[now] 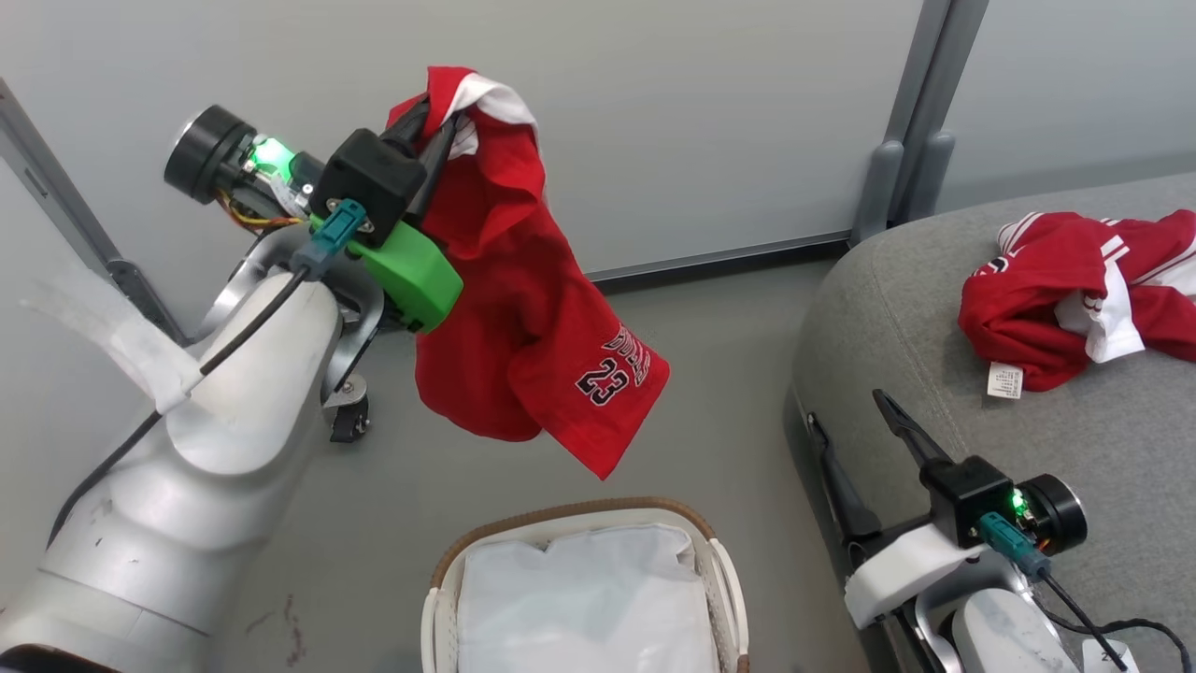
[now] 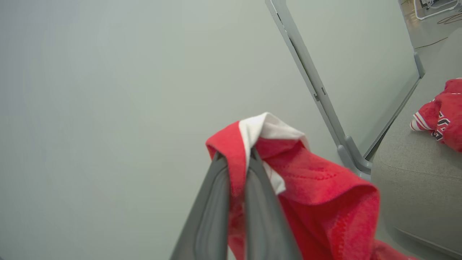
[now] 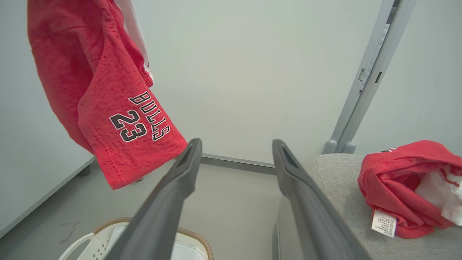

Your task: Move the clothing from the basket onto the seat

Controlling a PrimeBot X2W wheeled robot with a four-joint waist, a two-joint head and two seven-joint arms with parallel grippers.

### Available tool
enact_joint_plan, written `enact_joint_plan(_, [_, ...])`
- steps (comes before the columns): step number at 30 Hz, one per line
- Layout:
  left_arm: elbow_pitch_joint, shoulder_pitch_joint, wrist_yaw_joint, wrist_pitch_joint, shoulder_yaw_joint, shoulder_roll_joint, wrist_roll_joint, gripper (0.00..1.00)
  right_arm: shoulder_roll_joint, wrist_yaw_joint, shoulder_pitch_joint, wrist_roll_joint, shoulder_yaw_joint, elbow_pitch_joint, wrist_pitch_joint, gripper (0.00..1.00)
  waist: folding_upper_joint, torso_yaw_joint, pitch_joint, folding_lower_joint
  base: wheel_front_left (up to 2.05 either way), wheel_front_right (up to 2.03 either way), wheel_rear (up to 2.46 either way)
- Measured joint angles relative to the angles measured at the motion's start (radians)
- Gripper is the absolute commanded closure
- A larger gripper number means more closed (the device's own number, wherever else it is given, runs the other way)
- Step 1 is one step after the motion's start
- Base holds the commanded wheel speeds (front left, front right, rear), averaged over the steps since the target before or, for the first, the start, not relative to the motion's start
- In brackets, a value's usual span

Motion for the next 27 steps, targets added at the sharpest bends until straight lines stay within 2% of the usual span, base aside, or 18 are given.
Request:
enact_joint_plan(9, [-0.065,-0.061,-0.002,0.017,-0.075,-0.017,-0.034,1.0,0.0,0.0,-0.105,-0.028,0.124,0.04,0.0,0.0,0.0,0.011,-0.01,0.0,0.0,0.0,0.0])
enact_joint_plan(18, [-0.107,-0.087,-0.002,0.016,-0.131,-0.033,-0.061,1.0,0.0,0.0,-0.307,-0.036,0.283,0.217,0.0,0.0,0.0,0.038,-0.013,0.0,0.0,0.0,0.0])
enact_joint_plan(27, [-0.128,-0.089,-0.002,0.008,-0.181,-0.057,-0.079,1.0,0.0,0.0,-0.462,0.04,0.42,0.37,0.0,0.0,0.0,0.072,-0.021,0.0001,0.0,0.0,0.0])
